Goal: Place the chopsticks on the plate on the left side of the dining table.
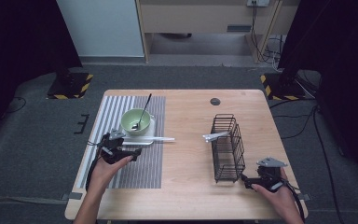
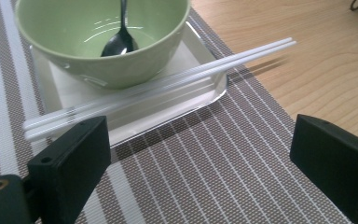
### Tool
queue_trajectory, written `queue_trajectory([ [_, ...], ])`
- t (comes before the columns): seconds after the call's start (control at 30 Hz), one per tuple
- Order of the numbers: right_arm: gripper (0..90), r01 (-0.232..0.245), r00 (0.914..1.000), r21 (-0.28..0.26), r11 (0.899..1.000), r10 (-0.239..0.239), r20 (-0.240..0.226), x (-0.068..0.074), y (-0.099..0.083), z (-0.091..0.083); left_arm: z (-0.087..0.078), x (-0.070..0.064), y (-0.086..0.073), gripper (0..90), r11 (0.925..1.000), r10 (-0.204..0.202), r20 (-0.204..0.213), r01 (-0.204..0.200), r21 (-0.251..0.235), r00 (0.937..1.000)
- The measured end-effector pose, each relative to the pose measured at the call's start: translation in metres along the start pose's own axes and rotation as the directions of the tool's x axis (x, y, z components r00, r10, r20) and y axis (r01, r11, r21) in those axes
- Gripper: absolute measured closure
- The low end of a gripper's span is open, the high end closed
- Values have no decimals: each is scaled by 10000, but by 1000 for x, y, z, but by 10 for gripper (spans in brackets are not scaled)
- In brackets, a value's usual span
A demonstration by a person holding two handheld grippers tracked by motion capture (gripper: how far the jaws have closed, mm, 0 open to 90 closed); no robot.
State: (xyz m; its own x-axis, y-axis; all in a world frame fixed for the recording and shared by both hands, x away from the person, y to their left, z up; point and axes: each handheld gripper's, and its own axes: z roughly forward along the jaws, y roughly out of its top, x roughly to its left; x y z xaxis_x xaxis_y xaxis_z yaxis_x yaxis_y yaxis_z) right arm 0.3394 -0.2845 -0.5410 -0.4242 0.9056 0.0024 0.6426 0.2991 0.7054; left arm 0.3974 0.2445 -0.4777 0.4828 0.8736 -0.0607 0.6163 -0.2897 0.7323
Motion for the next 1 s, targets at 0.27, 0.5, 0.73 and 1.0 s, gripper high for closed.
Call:
queue_trajectory([
  [0.27, 6, -1, 10000, 2, 10000, 1, -2, 0, 0, 0, 6, -16, 2, 45, 9989, 399, 228, -405, 245, 9989],
  [0.5, 6, -1, 10000, -1, 10000, 1, 1, 0, 0, 0, 10, -28, 5, 45, 9973, 669, 396, -680, 269, 9970],
  [0.73, 6, 0, 10000, 2, 10000, 0, -1, 0, 0, 0, 14, -41, 6, 45, 9943, 990, 631, -1012, 324, 9931],
  [1.0, 6, 2, 10000, -1, 10000, -2, -1, 0, 0, 0, 21, -62, 7, 45, 9878, 1507, 797, -1533, 285, 9854],
])
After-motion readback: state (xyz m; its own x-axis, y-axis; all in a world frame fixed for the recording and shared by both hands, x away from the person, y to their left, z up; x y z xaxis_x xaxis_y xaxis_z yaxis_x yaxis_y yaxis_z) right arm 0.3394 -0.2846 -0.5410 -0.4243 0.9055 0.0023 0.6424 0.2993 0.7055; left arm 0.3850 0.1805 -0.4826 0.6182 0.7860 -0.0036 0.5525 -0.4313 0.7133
